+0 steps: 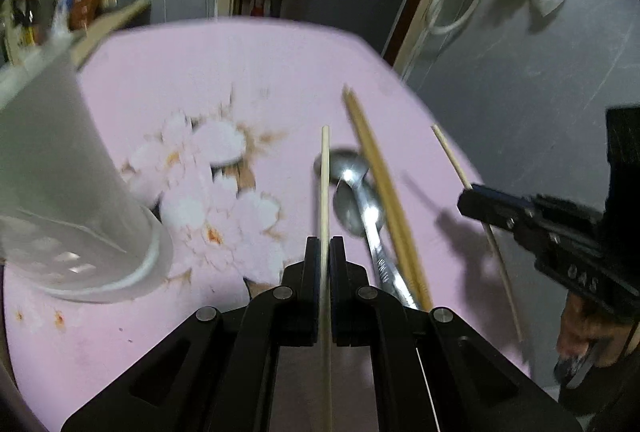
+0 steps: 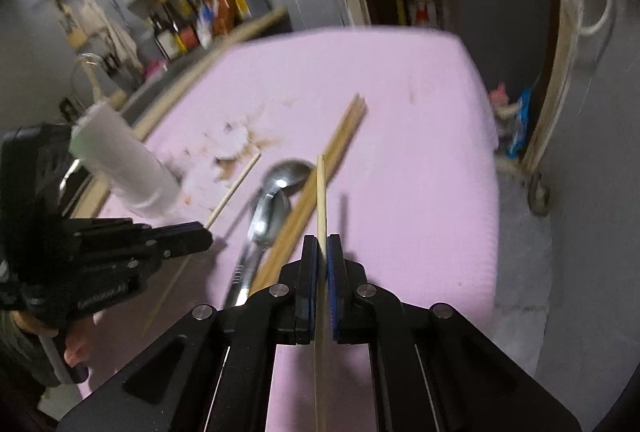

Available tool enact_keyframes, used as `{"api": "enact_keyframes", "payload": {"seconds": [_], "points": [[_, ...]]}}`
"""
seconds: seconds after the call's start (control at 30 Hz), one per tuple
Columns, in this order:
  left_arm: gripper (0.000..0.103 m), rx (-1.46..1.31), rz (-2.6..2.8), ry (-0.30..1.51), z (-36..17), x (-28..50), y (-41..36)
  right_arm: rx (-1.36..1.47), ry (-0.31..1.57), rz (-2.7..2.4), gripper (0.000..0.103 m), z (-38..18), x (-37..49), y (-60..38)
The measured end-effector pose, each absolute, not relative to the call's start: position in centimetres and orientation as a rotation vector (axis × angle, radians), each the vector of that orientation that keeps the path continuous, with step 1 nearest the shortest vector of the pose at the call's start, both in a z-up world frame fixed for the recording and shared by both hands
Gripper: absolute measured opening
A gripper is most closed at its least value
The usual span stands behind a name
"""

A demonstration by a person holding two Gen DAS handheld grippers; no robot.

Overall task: Organize utensils
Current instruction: 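Lift the chopstick with the left gripper while the right gripper lifts its chopstick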

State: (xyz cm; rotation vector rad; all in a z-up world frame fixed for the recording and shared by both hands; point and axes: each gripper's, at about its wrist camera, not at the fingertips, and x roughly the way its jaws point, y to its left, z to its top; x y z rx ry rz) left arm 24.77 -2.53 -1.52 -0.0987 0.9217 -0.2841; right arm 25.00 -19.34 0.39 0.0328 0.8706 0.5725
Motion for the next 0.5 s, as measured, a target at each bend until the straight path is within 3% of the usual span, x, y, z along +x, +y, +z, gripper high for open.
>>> {"api": "enact_keyframes", "payload": {"seconds": [0.5], "points": [[0.002,-0.041,-0.271,0.296,9.4,18.8,1.0,-0.002,0.171,0.574,0.003,10.8,18.3,-14.0]]}}
